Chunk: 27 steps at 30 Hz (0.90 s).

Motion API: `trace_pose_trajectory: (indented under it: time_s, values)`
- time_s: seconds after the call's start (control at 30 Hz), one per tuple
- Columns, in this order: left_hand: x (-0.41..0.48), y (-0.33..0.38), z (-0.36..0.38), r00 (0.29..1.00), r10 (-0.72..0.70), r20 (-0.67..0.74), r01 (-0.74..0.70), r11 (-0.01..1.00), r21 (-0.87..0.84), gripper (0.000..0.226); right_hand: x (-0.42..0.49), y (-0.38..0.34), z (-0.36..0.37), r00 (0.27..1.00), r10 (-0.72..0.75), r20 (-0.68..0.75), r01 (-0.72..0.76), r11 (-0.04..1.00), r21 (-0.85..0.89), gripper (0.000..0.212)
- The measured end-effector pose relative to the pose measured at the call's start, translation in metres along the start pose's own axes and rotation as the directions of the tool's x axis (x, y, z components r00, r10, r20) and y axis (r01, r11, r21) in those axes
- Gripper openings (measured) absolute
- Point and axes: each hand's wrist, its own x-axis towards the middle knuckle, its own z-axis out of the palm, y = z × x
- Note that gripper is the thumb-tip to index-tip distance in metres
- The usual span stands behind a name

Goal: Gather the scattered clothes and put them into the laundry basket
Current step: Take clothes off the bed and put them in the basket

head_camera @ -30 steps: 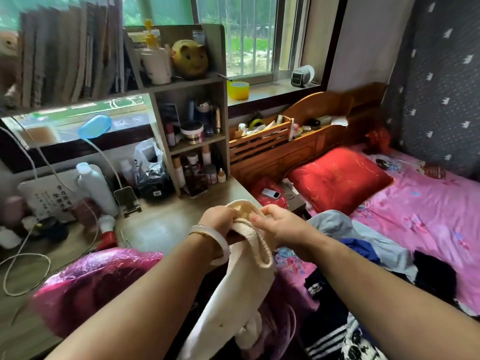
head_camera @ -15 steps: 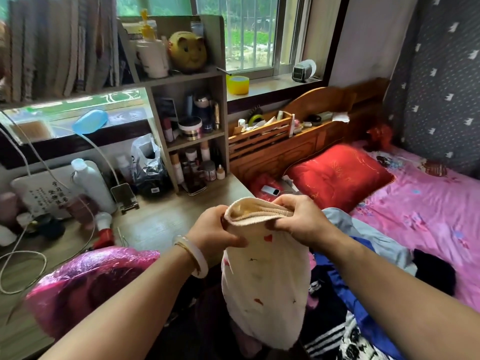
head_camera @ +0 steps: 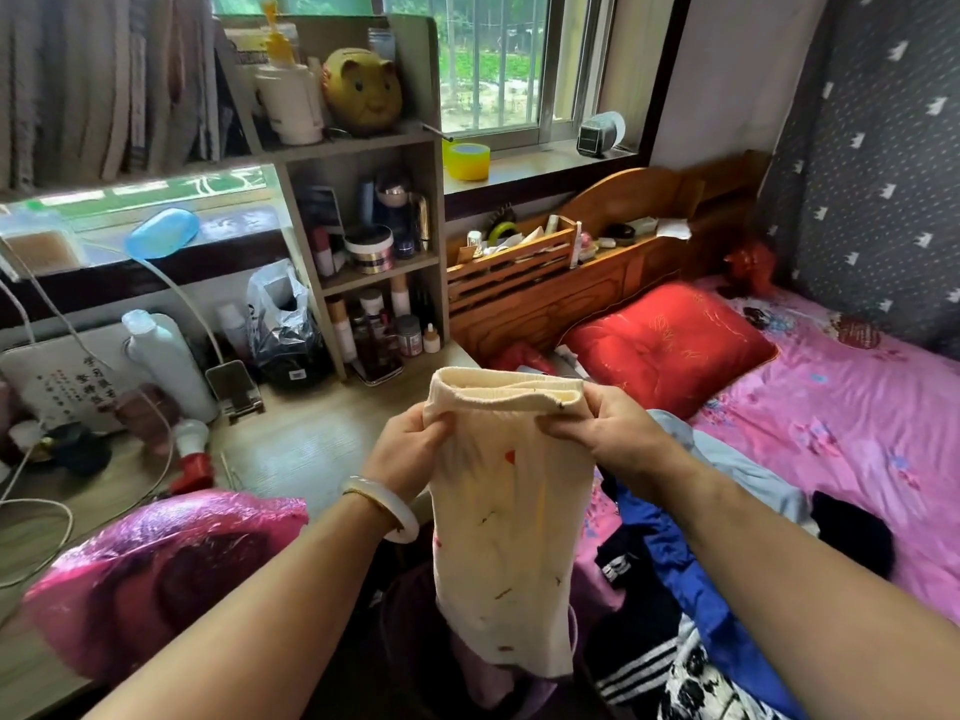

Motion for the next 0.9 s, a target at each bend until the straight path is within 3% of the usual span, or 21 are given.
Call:
trace_pose_trajectory:
  time_s: [0.13, 0.27, 0.33, 0.4, 0.43, 0.5, 0.57, 0.6, 0.63, 0.7, 0.8, 0.9]
  values:
    - [-0.005, 0.001, -0.003, 0.994, -0.011, 0.104, 0.023, 0.993, -0.112, 0.039, 0.000, 0.000, -0.001, 0.994, 0.046, -0.098, -0.027, 0.982, 0.186, 0.021]
    - [-0.018, -0.017, -0.002, 0.881, -0.231, 0.414, 0.188, 0.972, 0.141, 0.062, 0.001, -0.007, -0.001, 0.990, 0.131, -0.058, -0.093, 0.897, 0.431, 0.029]
    - [-0.019, -0.025, 0.000, 0.892, -0.229, 0.390, 0.237, 0.971, 0.027, 0.050, 0.001, -0.012, -0.011, 0.994, 0.109, -0.012, -0.084, 0.826, 0.557, 0.039]
    - [-0.015, -0.021, 0.002, 0.897, -0.203, 0.392, 0.317, 0.915, -0.252, 0.037, -0.001, -0.006, -0.027, 0.990, 0.075, 0.116, -0.135, 0.709, 0.692, 0.061]
    - [-0.013, -0.017, 0.003, 0.896, -0.194, 0.399, 0.344, 0.872, -0.348, 0.039, -0.004, 0.003, -0.030, 0.976, 0.093, 0.199, -0.207, 0.691, 0.693, 0.068]
    - [-0.009, -0.008, 0.006, 0.893, -0.203, 0.402, 0.375, 0.830, -0.413, 0.043, -0.018, 0.027, -0.025, 0.907, 0.240, 0.345, -0.399, 0.751, 0.526, 0.065]
    - [-0.006, -0.003, 0.007, 0.893, -0.232, 0.386, 0.389, 0.829, -0.402, 0.044, -0.035, 0.042, -0.012, 0.821, 0.383, 0.424, -0.528, 0.792, 0.307, 0.033]
    - [-0.005, -0.003, 0.006, 0.892, -0.237, 0.386, 0.394, 0.825, -0.405, 0.044, -0.039, 0.046, -0.010, 0.825, 0.391, 0.408, -0.523, 0.801, 0.290, 0.015]
    - [-0.004, -0.003, 0.003, 0.889, -0.252, 0.382, 0.410, 0.808, -0.423, 0.041, -0.038, 0.046, -0.009, 0.843, 0.374, 0.386, -0.501, 0.809, 0.308, 0.013]
    - [-0.003, -0.008, -0.006, 0.886, -0.261, 0.383, 0.434, 0.756, -0.489, 0.048, -0.030, 0.044, -0.011, 0.876, 0.328, 0.355, -0.462, 0.781, 0.420, 0.036]
    - [-0.006, -0.031, -0.008, 0.843, -0.406, 0.354, 0.515, 0.799, -0.311, 0.072, -0.016, 0.040, -0.013, 0.886, 0.276, 0.371, -0.445, 0.730, 0.519, 0.075]
    - [-0.025, -0.045, 0.004, 0.783, -0.476, 0.401, 0.545, 0.836, -0.072, 0.057, -0.011, 0.036, -0.018, 0.911, 0.204, 0.358, -0.393, 0.693, 0.605, 0.073]
